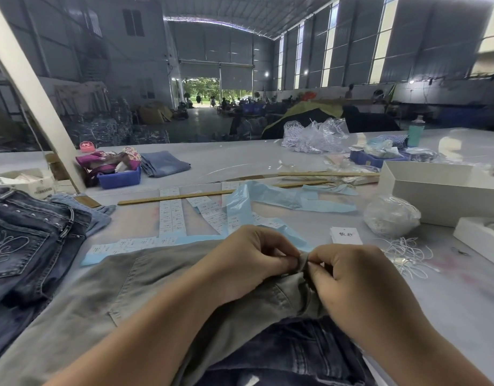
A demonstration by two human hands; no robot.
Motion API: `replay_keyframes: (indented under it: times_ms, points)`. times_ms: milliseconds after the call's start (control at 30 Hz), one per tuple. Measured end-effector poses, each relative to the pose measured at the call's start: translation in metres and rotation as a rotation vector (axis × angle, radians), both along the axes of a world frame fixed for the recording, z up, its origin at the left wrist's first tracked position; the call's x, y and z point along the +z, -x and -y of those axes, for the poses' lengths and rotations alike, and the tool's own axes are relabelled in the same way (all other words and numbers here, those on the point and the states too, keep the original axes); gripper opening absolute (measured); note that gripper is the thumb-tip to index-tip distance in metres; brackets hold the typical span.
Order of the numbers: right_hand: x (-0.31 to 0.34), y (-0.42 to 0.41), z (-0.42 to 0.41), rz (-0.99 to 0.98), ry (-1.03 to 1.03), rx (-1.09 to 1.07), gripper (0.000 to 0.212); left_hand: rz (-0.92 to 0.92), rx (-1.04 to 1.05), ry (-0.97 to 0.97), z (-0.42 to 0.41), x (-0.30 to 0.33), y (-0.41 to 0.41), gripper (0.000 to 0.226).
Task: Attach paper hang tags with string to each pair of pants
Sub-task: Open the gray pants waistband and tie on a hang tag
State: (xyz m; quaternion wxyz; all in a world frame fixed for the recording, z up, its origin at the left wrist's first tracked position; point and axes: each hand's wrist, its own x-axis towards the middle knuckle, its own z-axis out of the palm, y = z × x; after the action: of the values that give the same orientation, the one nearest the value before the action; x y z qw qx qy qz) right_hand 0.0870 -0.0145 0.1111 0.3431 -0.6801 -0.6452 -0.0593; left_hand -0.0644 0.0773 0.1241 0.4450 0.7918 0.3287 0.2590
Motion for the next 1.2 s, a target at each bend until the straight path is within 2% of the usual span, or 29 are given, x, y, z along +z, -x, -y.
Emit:
replay_keyframes:
  times_ms: [67,133,300,433,500,567,700,767,800,900,967,1100,1200]
  points:
    - [0.000,0.002,0.000,0.076,-0.012,-0.013,0.012,-0.006,0.004,-0.010,0.002,0.000,0.001,0.008]
    - [0.003,0.000,-0.001,0.048,-0.004,0.027,0.011,0.003,0.014,-0.015,0.003,-0.001,0.001,0.010]
    - [0.012,-0.011,0.006,-0.368,0.000,0.229,0.005,0.105,0.046,0.077,0.003,-0.002,0.002,0.017]
    - [0.013,-0.016,0.008,-0.520,-0.028,0.237,0.011,0.140,0.054,0.171,0.002,0.000,0.002,0.022]
    - [0.011,-0.019,0.007,-0.628,0.013,0.220,0.023,0.188,0.082,0.239,0.002,0.002,0.001,0.020]
    - [0.009,-0.021,0.005,-0.726,0.081,0.227,0.023,0.229,0.114,0.277,0.003,0.003,-0.001,0.022]
    - [0.008,-0.019,0.006,-0.817,0.177,0.284,0.031,0.266,0.192,0.225,0.008,0.007,-0.006,0.032]
    - [0.009,-0.021,0.007,-0.847,0.201,0.312,0.025,0.309,0.224,0.197,0.011,0.010,-0.008,0.040]
    - [0.010,-0.021,0.008,-0.825,0.198,0.316,0.022,0.346,0.223,0.198,0.013,0.013,-0.008,0.036]
    - [0.009,-0.022,0.010,-0.819,0.176,0.339,0.038,0.443,0.167,0.228,0.020,0.021,-0.012,0.018]
    - [0.011,-0.019,0.012,-0.854,0.163,0.334,0.036,0.474,0.126,0.236,0.024,0.025,-0.015,0.016]
    - [0.012,-0.017,0.013,-0.848,0.102,0.291,0.032,0.401,0.117,0.076,0.028,0.030,-0.019,0.018]
    - [0.015,-0.020,0.016,-0.875,0.087,0.275,0.026,0.197,0.141,-0.193,0.033,0.030,-0.020,0.017]
